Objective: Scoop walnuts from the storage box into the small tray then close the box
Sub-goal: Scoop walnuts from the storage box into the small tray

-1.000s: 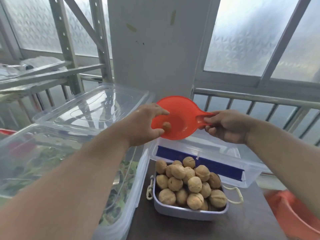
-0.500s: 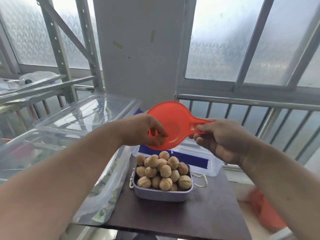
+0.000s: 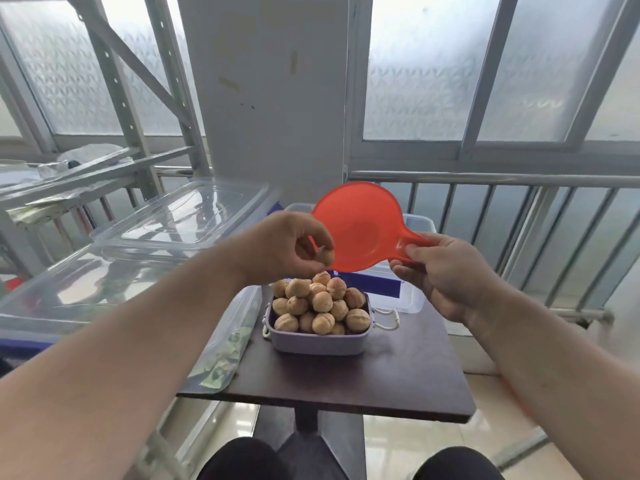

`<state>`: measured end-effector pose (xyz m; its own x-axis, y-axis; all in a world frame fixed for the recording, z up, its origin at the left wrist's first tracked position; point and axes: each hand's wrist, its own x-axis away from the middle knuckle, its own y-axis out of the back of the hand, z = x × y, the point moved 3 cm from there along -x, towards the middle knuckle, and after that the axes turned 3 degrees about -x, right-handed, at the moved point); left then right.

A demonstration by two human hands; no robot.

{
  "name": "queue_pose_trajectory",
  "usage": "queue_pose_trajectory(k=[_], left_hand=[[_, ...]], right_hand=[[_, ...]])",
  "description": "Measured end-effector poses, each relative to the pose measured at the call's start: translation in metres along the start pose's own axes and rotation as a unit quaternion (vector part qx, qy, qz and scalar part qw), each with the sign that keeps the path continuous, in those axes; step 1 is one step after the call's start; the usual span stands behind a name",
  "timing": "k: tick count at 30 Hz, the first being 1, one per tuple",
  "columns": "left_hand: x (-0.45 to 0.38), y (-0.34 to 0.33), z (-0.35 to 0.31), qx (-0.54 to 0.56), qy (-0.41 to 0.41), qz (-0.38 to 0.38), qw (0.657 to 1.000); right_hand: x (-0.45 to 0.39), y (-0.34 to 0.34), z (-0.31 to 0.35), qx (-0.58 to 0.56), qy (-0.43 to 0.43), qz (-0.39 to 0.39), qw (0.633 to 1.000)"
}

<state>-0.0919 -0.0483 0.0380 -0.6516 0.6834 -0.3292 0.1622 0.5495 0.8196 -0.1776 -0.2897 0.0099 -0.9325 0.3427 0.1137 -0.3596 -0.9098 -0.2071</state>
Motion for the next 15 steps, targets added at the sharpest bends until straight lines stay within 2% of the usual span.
queue_pose_trajectory(k=[7, 11, 15], left_hand=[[0.005, -0.011, 0.015, -0.081, 0.05, 0.062, 0.993], [-0.001, -0.008, 0.02, -0.1, 0.072, 0.049, 0.991], [-0.009, -0.01, 0.028, -0.114, 0.104, 0.075, 0.985]], right_hand=[[0.0, 0.006, -0.001, 0.024, 0.044, -0.036, 0.998], [0.0, 0.007, 0.002, 0.023, 0.062, -0.035, 0.997], [0.001, 0.006, 0.002, 0.042, 0.069, -0.033, 0.996]])
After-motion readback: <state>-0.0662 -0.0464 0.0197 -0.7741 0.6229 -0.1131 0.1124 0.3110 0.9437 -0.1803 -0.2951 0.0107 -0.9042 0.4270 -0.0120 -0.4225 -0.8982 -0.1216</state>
